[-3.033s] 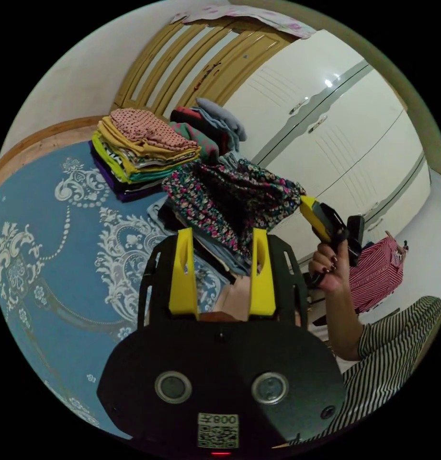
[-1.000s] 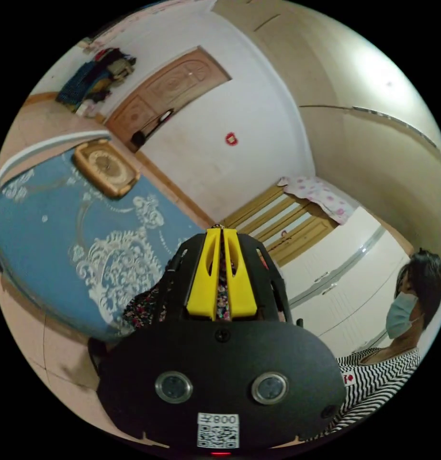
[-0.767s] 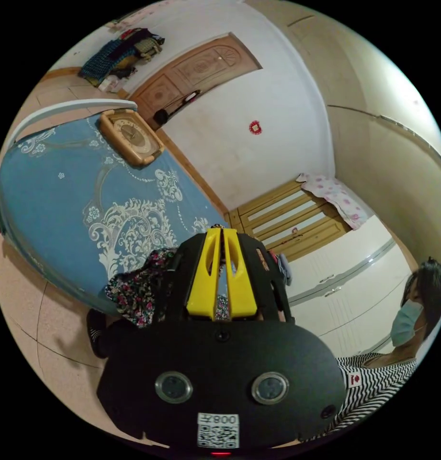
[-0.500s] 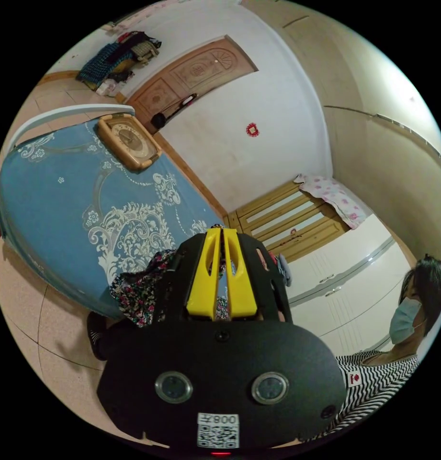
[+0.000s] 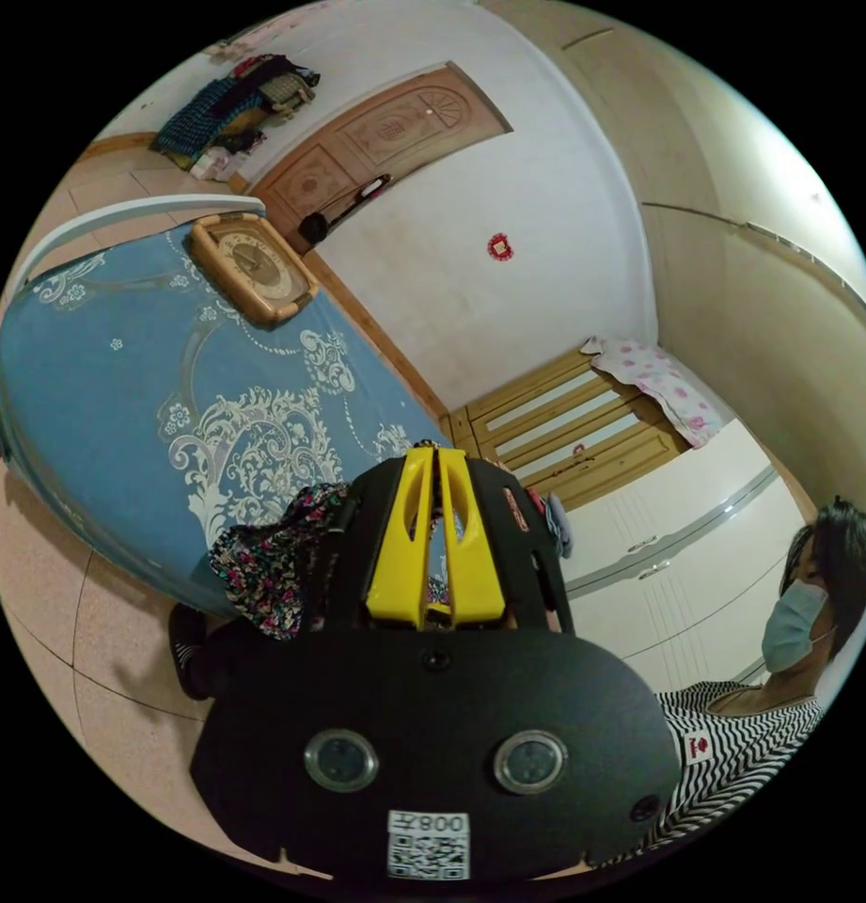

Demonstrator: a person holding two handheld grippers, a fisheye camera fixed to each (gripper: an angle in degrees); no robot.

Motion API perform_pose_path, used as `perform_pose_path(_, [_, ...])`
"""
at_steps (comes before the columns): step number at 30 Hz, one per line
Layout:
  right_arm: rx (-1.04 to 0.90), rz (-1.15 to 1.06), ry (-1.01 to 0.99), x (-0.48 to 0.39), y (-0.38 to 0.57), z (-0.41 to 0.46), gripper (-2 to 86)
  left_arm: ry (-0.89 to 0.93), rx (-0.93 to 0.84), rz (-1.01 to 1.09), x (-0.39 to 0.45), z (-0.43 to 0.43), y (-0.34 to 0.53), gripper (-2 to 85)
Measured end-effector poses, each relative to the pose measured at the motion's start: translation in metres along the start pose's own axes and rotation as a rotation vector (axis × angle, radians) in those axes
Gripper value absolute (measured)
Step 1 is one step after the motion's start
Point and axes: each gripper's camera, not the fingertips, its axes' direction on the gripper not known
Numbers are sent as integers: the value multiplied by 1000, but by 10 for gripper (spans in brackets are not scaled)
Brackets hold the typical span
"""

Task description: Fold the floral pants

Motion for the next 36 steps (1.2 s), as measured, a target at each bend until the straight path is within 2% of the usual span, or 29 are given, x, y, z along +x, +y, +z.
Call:
perform_pose_path(11, [388,279,-241,118,78,-115,5,54,48,33,-3,-66,-19,9])
perform_pose_path(17, [543,386,-278,166,132,-154,6,72,75,55,-2,-95,-29,9])
perform_pose_path(29, [755,474,-326,231,205,-201,6,87,164,169,9,-146,-62,8])
perform_pose_path(36, [883,477,-337,253,230,-220,7,13,262,218,1,-176,-85,7])
